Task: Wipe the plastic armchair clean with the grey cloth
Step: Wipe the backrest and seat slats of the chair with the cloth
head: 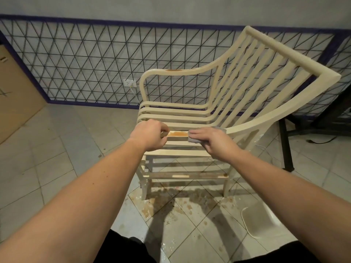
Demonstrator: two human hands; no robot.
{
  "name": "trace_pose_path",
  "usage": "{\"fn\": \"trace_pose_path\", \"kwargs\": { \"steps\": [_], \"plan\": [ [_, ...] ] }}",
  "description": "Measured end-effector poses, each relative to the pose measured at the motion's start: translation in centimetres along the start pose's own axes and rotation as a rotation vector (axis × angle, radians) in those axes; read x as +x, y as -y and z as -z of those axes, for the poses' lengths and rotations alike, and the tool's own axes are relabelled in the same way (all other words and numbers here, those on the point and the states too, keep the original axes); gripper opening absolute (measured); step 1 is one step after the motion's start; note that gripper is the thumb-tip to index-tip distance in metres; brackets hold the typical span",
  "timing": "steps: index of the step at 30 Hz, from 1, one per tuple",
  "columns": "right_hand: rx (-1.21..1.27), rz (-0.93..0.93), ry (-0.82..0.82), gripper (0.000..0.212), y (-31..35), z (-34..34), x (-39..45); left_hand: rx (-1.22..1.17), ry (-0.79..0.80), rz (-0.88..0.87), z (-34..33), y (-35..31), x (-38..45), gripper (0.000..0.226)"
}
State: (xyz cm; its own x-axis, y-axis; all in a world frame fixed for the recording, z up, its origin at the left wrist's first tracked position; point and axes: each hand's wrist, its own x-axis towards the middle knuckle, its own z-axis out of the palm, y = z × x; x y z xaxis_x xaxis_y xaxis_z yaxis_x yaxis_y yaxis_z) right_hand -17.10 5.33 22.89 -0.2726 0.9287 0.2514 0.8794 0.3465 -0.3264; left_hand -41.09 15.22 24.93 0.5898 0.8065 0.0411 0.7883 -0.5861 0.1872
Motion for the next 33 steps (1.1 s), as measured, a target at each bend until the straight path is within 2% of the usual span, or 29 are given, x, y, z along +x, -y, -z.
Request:
{"fn": "trace_pose_path", "kwargs": {
  "steps": [3, 6, 8, 10, 14, 16, 19, 22, 25, 28, 30, 33],
  "plan": [
    [-0.003, 0.026, 0.029, 0.040, -0.8, 2.5, 0.0, 0.008, 0.010, -0.004, 0.0, 0.0, 0.1, 0.019],
    [-0.016, -0.098, -0.097, 0.039, -1.8, 3.8, 1.0, 0.013, 0.020, -0.007, 0.0, 0.1, 0.3, 0.027],
    [-0.004, -0.114, -0.041, 0.034, -1.5, 2.8, 1.5, 0.026, 0.014, -0.007, 0.1, 0.2, 0.3, 0.029],
    [-0.017, -0.084, 0.012, 0.030, -0.6, 0.5, 1.1, 0.031, 0.000, 0.001, 0.0, 0.1, 0.3, 0.029],
    [-0.113, 0.082, -0.092, 0.048, 0.1, -2.0, -0.9, 0.031, -0.031, 0.012, -0.3, 0.2, 0.2, 0.028],
    [-0.131, 0.160, -0.103, 0.047, -0.7, -1.3, -1.1, 0.038, -0.029, 0.007, -0.3, 0.2, 0.1, 0.027],
    [-0.054, 0.029, -0.185, 0.036, -1.1, 1.1, -0.2, 0.024, -0.033, 0.007, -0.2, 0.2, 0.0, 0.026],
    [0.031, -0.176, -0.301, 0.039, -1.0, 2.6, 2.3, 0.012, -0.038, 0.009, -0.2, 0.2, -0.1, 0.028],
    [0.021, -0.200, -0.168, 0.033, 0.4, 1.7, 4.2, 0.008, -0.037, 0.013, -0.1, 0.1, -0.2, 0.028],
    [-0.138, -0.207, 0.013, 0.041, 1.1, -1.9, 3.2, 0.026, -0.040, 0.016, -0.1, 0.1, -0.2, 0.027],
    [-0.213, -0.149, -0.018, 0.046, 0.5, -3.5, 1.7, 0.040, -0.046, 0.015, 0.0, 0.1, -0.3, 0.028],
    [-0.173, 0.062, -0.046, 0.052, -0.6, -2.3, 0.5, 0.025, -0.036, 0.014, 0.1, 0.0, -0.4, 0.029]
  ]
}}
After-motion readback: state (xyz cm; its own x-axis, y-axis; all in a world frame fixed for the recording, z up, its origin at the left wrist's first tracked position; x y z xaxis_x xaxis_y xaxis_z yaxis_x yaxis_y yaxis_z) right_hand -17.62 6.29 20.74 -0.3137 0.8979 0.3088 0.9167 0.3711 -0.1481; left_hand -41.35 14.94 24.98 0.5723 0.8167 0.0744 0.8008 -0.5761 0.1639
